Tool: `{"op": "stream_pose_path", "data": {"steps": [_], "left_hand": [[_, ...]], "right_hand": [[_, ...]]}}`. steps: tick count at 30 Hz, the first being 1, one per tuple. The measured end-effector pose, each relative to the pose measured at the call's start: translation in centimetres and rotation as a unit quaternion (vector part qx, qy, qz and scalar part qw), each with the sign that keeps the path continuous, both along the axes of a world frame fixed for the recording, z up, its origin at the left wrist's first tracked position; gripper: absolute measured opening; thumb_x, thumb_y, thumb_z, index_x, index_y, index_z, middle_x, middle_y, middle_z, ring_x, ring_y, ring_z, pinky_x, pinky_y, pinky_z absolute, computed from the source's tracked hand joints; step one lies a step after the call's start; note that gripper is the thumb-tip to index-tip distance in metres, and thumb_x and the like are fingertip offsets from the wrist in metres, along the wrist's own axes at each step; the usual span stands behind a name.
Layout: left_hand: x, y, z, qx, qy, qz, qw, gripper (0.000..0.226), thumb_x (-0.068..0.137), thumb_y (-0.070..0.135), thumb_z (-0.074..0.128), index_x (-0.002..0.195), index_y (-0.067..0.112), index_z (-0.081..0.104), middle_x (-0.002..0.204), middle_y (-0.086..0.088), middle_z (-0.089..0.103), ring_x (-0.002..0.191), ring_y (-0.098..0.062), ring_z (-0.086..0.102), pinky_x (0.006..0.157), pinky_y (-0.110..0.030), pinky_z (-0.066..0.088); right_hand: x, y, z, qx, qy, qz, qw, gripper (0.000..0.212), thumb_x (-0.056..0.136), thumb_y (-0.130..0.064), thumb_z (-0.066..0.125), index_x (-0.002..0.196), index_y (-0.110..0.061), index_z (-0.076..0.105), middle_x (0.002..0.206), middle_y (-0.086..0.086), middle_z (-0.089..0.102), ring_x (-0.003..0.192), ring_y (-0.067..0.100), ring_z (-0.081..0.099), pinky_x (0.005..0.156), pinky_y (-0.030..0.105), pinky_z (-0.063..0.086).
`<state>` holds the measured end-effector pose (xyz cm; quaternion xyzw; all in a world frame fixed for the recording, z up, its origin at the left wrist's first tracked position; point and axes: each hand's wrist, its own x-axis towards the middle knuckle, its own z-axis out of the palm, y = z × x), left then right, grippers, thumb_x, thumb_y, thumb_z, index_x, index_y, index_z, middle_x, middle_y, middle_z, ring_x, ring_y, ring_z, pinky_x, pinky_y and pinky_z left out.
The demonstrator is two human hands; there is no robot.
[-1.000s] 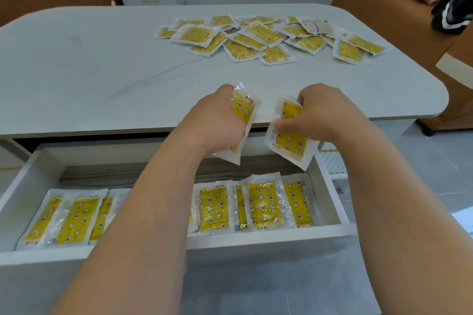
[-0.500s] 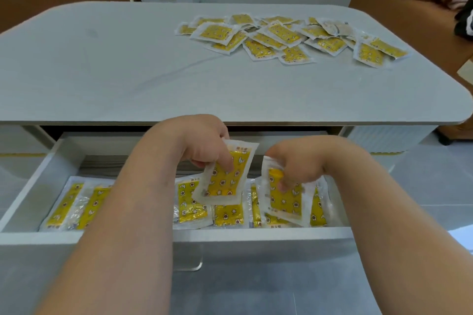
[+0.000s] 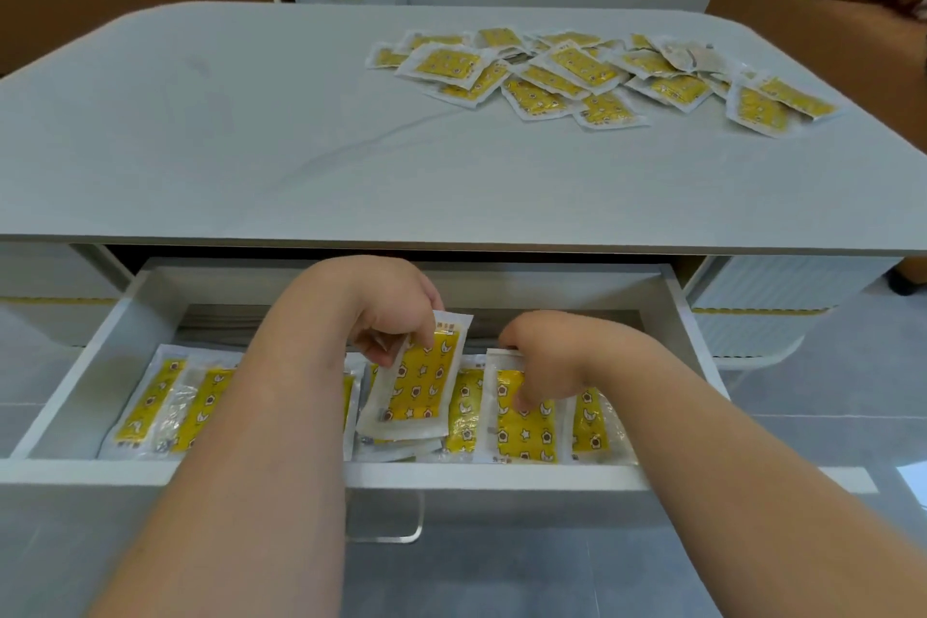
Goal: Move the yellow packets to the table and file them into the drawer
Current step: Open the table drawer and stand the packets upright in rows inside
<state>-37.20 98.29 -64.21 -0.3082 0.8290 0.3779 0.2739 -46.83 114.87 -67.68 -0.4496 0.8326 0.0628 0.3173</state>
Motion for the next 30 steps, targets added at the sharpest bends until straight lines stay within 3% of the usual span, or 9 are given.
{"op": "stream_pose_path", "data": {"steps": [2, 5, 9, 12, 16, 19, 21, 24, 30], "left_hand": [[0.0, -0.2, -0.6, 0.008, -0.010, 0.012, 1.000, 0.016, 0.093, 0.003, 0.063, 0.099, 0.016, 0.069, 0.091, -0.013, 0.070, 0.068, -0.020, 0.060, 0.066, -0.034, 0.058], [-0.2, -0.3, -1.3, 0.009, -0.026, 0.017, 0.999, 0.015, 0.092, 0.002, 0.062, 0.097, 0.015, 0.069, 0.095, -0.015, 0.066, 0.071, -0.022, 0.058, 0.064, -0.033, 0.057], [-0.5, -0.2, -1.6, 0.024, -0.027, 0.023, 0.999, 0.014, 0.093, 0.003, 0.062, 0.095, 0.015, 0.070, 0.104, -0.018, 0.072, 0.077, -0.024, 0.061, 0.061, -0.031, 0.056], [-0.8, 0.1, -1.7, 0.040, -0.017, 0.032, 0.999, 0.013, 0.094, 0.004, 0.063, 0.095, 0.015, 0.069, 0.109, -0.019, 0.074, 0.079, -0.023, 0.063, 0.060, -0.030, 0.055], [-0.9, 0.4, -2.3, 0.003, -0.027, 0.014, 1.000, 0.012, 0.093, 0.016, 0.071, 0.105, 0.012, 0.069, 0.105, -0.013, 0.075, 0.083, -0.021, 0.068, 0.077, -0.035, 0.060], [-0.8, 0.2, -2.9, -0.116, -0.070, -0.053, 0.989, 0.033, 0.089, 0.032, 0.075, 0.113, 0.010, 0.070, 0.105, -0.009, 0.073, 0.095, -0.023, 0.072, 0.088, -0.040, 0.060], [-0.8, 0.1, -3.0, -0.156, -0.096, -0.078, 0.980, 0.039, 0.088, 0.035, 0.075, 0.117, 0.009, 0.070, 0.104, -0.006, 0.072, 0.091, -0.022, 0.072, 0.088, -0.039, 0.060], [-0.9, 0.4, -2.5, -0.198, -0.119, -0.113, 0.967, 0.043, 0.092, 0.034, 0.070, 0.125, 0.007, 0.067, 0.106, -0.007, 0.068, 0.078, -0.022, 0.064, 0.079, -0.035, 0.057], [-0.9, 0.9, -2.2, -0.202, -0.124, -0.099, 0.966, 0.034, 0.097, 0.024, 0.063, 0.125, 0.003, 0.066, 0.095, -0.006, 0.063, 0.082, -0.022, 0.061, 0.082, -0.034, 0.055]], "right_hand": [[0.2, -0.1, -0.5, 0.008, 0.059, 0.008, 0.998, 0.060, 0.080, -0.039, 0.084, 0.131, -0.020, 0.058, 0.131, 0.005, 0.060, 0.117, 0.027, 0.055, 0.096, 0.041, 0.048], [0.2, 0.1, -0.9, 0.011, 0.125, 0.025, 0.992, 0.076, 0.075, -0.048, 0.084, 0.139, -0.024, 0.051, 0.141, 0.009, 0.047, 0.134, 0.033, 0.039, 0.109, 0.050, 0.035], [-0.1, 0.4, -1.0, 0.002, 0.086, 0.009, 0.996, 0.063, 0.080, -0.040, 0.083, 0.132, -0.023, 0.052, 0.130, 0.005, 0.056, 0.122, 0.029, 0.051, 0.101, 0.044, 0.044], [-0.2, 0.3, -1.2, -0.034, 0.084, 0.006, 0.996, 0.044, 0.087, -0.017, 0.074, 0.127, -0.024, 0.059, 0.122, 0.004, 0.059, 0.110, 0.028, 0.057, 0.092, 0.040, 0.050], [-0.1, 0.1, -1.1, -0.042, 0.077, 0.007, 0.996, 0.051, 0.087, 0.003, 0.059, 0.132, -0.023, 0.060, 0.124, 0.007, 0.059, 0.111, 0.029, 0.058, 0.095, 0.041, 0.051], [-0.2, -0.1, -1.3, -0.044, 0.069, 0.012, 0.997, 0.052, 0.087, 0.006, 0.056, 0.132, -0.020, 0.061, 0.124, 0.007, 0.062, 0.111, 0.028, 0.060, 0.096, 0.043, 0.054], [-0.3, -0.1, -1.5, -0.049, 0.066, 0.010, 0.997, 0.049, 0.088, 0.005, 0.056, 0.131, -0.018, 0.062, 0.121, 0.007, 0.064, 0.109, 0.028, 0.062, 0.094, 0.042, 0.055], [-0.6, -0.2, -1.8, -0.063, 0.061, 0.000, 0.996, 0.046, 0.087, 0.006, 0.055, 0.127, -0.016, 0.066, 0.117, 0.007, 0.067, 0.105, 0.027, 0.065, 0.091, 0.041, 0.058], [-1.0, -0.7, -2.0, -0.104, 0.068, -0.011, 0.992, 0.044, 0.090, 0.005, 0.054, 0.125, -0.017, 0.068, 0.110, 0.006, 0.069, 0.097, 0.026, 0.066, 0.086, 0.039, 0.060]]}}
